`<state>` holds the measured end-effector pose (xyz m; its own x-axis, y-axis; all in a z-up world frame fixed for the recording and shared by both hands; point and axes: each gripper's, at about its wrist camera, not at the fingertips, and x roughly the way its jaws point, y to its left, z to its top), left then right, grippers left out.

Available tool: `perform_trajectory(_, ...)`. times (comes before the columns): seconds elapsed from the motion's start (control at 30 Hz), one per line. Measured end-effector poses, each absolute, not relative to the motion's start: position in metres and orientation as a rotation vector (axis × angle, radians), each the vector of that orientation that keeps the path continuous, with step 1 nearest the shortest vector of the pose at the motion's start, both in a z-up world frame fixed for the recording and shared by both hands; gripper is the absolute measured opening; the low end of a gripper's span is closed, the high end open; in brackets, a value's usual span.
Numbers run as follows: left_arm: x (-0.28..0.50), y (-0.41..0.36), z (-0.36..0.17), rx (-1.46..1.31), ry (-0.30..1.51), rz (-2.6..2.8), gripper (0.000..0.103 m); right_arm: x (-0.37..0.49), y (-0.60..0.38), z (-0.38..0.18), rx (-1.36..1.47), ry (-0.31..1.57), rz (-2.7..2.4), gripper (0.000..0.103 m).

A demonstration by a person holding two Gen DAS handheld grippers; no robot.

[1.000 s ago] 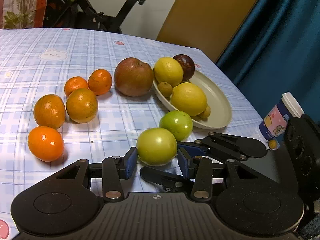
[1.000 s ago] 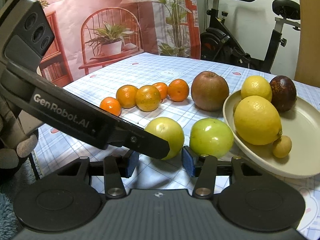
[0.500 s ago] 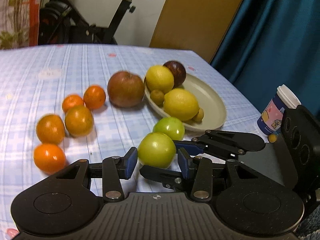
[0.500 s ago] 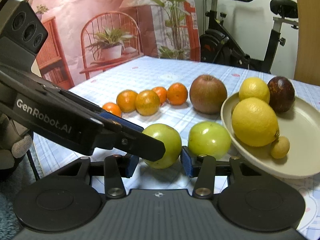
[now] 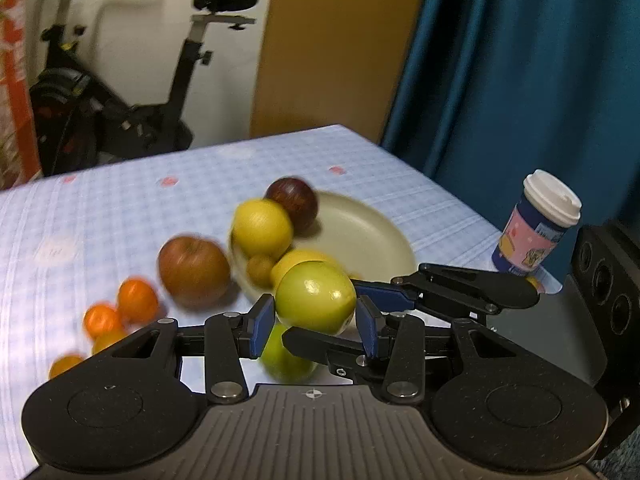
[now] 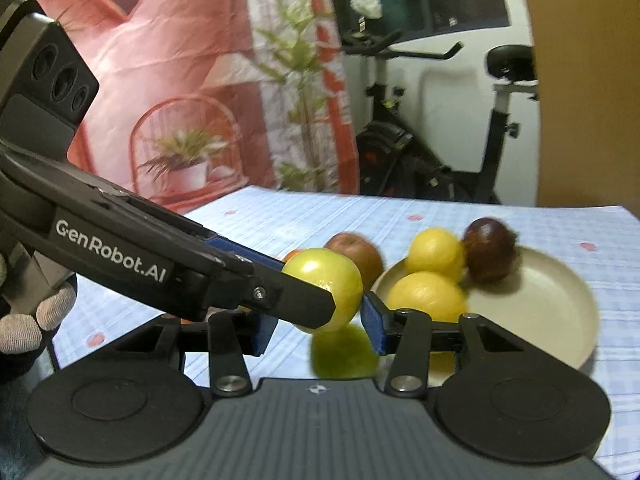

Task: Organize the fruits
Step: 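Carry the yellow-green apple onto the plate and open the left tool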

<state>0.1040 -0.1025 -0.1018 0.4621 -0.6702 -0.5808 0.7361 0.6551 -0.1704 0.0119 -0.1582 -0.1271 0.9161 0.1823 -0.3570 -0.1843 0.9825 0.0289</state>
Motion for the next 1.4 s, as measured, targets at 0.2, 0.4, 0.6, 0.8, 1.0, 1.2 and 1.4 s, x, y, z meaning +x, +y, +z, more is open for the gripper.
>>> perform_trajectory(0.2, 0.127, -0.144, -0.090, 0.150, 0.657, -0.909, 0.046, 0.020, -0.188, -0.116, 0.055, 0.330, 0.108, 0.048)
perform_trajectory(0.4, 0.155, -0.185, -0.097, 0.159, 0.701, -0.914, 0.047, 0.036, -0.226, -0.112, 0.111, 0.335, 0.042, 0.048)
perform_trajectory(0.6, 0.172, -0.204, -0.113, 0.203, 0.735, -0.889, 0.047, 0.058, -0.249, -0.119, 0.122, 0.383, 0.009, 0.048)
perform_trajectory(0.8, 0.182, -0.208, -0.123, 0.227, 0.759, -0.865, 0.047, 0.073, -0.257, -0.130, 0.146, 0.436, 0.006, 0.048)
perform_trajectory(1.0, 0.184, -0.205, -0.123, 0.202, 0.757, -0.867, 0.047, 0.082, -0.257, -0.133, 0.150, 0.457, -0.006, 0.049)
perform_trajectory(1.2, 0.182, -0.206, -0.122, 0.199, 0.743, -0.869, 0.050, 0.085, -0.257, -0.133, 0.155, 0.459, -0.015, 0.050)
perform_trajectory(1.4, 0.174, -0.197, -0.116, 0.178, 0.711, -0.886, 0.057, 0.075, -0.255, -0.132, 0.142, 0.404, -0.043, 0.060)
